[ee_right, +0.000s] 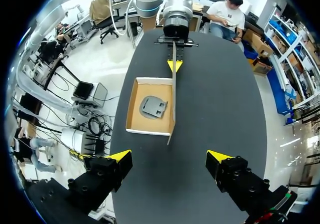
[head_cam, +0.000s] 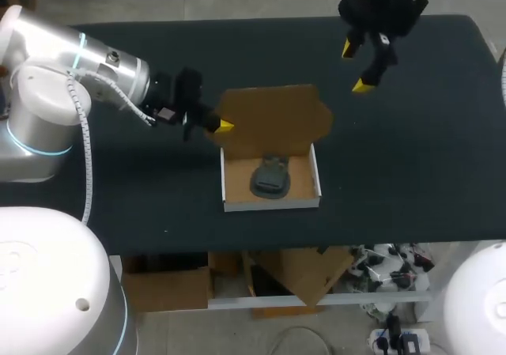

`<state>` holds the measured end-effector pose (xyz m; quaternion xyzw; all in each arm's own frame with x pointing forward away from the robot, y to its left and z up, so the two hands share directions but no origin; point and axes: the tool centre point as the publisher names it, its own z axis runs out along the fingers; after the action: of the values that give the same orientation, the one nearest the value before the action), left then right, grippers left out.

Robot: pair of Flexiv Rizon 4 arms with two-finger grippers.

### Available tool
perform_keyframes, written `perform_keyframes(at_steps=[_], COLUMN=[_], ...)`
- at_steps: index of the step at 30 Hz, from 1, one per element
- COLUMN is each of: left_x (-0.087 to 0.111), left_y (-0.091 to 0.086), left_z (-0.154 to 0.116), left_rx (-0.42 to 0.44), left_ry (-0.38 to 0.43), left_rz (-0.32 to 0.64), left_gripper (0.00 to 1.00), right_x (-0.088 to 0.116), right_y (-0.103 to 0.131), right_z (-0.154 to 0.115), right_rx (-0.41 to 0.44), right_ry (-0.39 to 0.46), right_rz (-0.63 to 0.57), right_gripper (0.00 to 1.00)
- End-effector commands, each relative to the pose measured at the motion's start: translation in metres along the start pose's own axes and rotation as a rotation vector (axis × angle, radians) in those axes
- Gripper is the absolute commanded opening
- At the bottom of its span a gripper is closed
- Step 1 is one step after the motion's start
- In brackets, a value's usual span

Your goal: Assemble the packaging by folding the flat box into shape, placing the metal phone stand inside, and closing the box properly

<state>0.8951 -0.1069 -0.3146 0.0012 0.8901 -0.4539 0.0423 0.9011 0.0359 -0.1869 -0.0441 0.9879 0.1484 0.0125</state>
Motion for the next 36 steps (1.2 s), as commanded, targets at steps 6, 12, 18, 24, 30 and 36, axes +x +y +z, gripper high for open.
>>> perform_keyframes(at_steps=[6, 12, 18, 24, 30, 36], left_x=[-0.001, -0.001, -0.001, -0.001, -0.001, -0.001], left_y=[0.001, 0.001, 0.001, 0.001, 0.001, 0.001], left_z=[0.002, 0.002, 0.002, 0.002, 0.002, 0.002], left_rx=[-0.002, -0.002, -0.002, -0.002, -0.002, -0.002], left_ry=[0.004, 0.004, 0.004, 0.004, 0.004, 0.004], left_rz=[0.000, 0.000, 0.000, 0.000, 0.000, 0.000], left_gripper=[0.00, 0.00, 0.00, 0.00, 0.00, 0.00], right_x=[-0.030, -0.048, -0.061, -0.073, -0.075, -0.072], right_y=[0.029, 0.047, 0.066, 0.082, 0.096, 0.105], right_z=[-0.005, -0.002, 0.010, 0.023, 0.031, 0.038], right_rx=[0.068, 0.132, 0.187, 0.192, 0.201, 0.210], right_ry=[0.024, 0.023, 0.028, 0.047, 0.057, 0.057], right_rz=[0.013, 0.009, 0.003, -0.015, -0.033, -0.045], right_gripper=[1.00, 0.58, 0.49, 0.36, 0.22, 0.25])
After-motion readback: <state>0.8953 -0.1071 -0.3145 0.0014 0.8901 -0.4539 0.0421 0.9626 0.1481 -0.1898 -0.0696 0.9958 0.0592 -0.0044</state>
